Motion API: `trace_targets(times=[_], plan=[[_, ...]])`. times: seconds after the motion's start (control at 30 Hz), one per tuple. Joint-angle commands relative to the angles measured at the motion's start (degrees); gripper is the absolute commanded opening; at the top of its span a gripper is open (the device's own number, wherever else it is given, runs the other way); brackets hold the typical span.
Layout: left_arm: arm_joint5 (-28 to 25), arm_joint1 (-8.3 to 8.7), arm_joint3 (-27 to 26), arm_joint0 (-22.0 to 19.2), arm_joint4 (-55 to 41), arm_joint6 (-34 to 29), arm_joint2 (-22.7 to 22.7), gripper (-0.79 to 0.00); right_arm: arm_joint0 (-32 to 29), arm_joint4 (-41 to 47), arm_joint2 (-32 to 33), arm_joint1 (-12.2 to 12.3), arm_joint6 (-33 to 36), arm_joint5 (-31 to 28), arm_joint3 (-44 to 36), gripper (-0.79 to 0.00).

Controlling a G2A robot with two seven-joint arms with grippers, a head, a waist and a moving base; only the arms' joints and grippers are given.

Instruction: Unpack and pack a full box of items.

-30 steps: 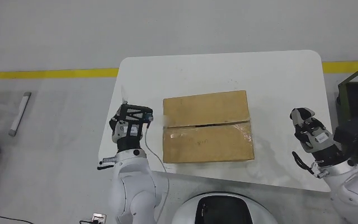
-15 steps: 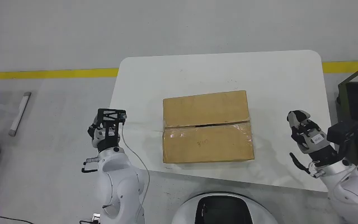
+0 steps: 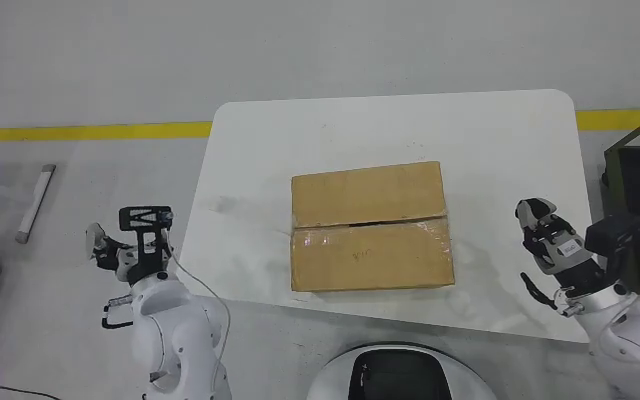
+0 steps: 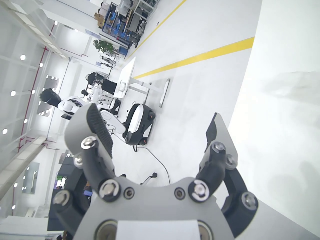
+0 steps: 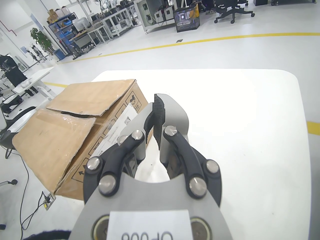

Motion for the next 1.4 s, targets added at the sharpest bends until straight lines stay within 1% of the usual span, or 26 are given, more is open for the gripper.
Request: trace_targets(times=[0.0, 0.03, 0.1, 0.2, 0.23, 0.33, 0.4, 0.47, 0.5, 0.57, 0.63, 0.73, 0.8, 0.87, 1.07, 1.13, 1.37], plan=[[-0.03, 0.1, -0.54, -0.15, -0.42, 0.12, -1.08, 0.0, -0.07, -0.12, 0.2, 0.03, -0.03, -0.09, 0.12, -0.785], [-0.14, 0.12, -1.0, -0.17, -0.83, 0.32, -1.17, 0.0, -0.12, -0.16, 0.34, 0.04, -0.08, -0.07, 0.2, -0.785], [-1.22, 0.11, -2.27, -0.03, -2.2, 1.46, 0.23, 0.0, -0.25, -0.31, 0.58, 0.06, -0.16, -0.12, 0.37, -0.785], [-3.9, -0.17, -4.5, 0.18, -5.92, 2.2, 5.82, 0.0, -0.41, -0.47, 0.83, 0.08, -0.3, -0.05, 0.59, -0.785], [-6.04, -0.23, -5.21, 0.29, -6.42, 3.14, 9.17, 0.0, -0.46, -0.64, 0.94, 0.09, -0.36, -0.01, 0.68, -0.785], [-9.35, -0.64, -5.82, 0.13, -7.76, 3.16, 19.11, 0.0, -0.63, -0.99, 1.2, 0.12, -0.58, 0.03, 0.97, -0.785], [-10.75, -0.96, -4.98, -0.58, -7.58, 3.13, 26.23, 0.0, -0.78, -1.05, 1.43, 0.14, -0.66, 0.04, 1.17, -0.785], [-11.68, -1.35, -3.68, -1.65, -7.98, 2.9, 32.33, 0.0, -0.97, -1.06, 1.76, 0.14, -0.85, 0.21, 1.33, -0.785], [-11.63, -1.54, -2.83, -2.23, -7.72, 2.52, 34.87, 0.0, -1.09, -1.07, 1.89, 0.14, -0.96, 0.29, 1.36, -0.785], [-13.46, -1.81, -1.27, -3.54, -6.65, 2.96, 39.89, 0.0, -1.36, -0.92, 2.19, 0.14, -1.27, 0.37, 1.5, -0.785], [-13.33, -2.17, 0.49, -4.34, -7.21, 2.18, 42.67, 0.0, -1.71, -0.68, 2.51, 0.12, -1.52, 0.49, 1.6, -0.785], [-15.28, -2.36, 3.26, -5.66, -5.59, 1.25, 44.99, 0.0, -2.21, -0.47, 2.97, 0.1, -1.88, 0.71, 1.81, -0.785], [-16.57, -2.49, 4.87, -5.96, -5.81, 0.37, 45.75, 0.0, -2.45, -0.3, 3.21, 0.09, -2.08, 0.78, 1.95, -0.785], [-17.3, -2.48, 6.46, -6.64, -3.95, -0.06, 46.17, 0.0, -2.59, -0.18, 3.36, 0.09, -2.19, 0.77, 1.98, -0.785], [-16.85, -2.68, 10.67, -8.17, -1.5, -0.54, 46.57, 0.0, -2.72, 0.12, 3.6, 0.06, -2.4, 0.92, 2.03, -0.785], [-17.06, -2.74, 11.01, -8.85, -0.38, -0.7, 46.73, 0.0, -2.66, 0.2, 3.63, 0.06, -2.33, 1.05, 1.96, -0.785], [-13.03, -2.79, 13.21, -12.33, 4.36, 1.52, 44.68, 0.0, -2.45, 0.04, 3.48, 0.04, -2.27, 1.32, 1.74, -0.785]])
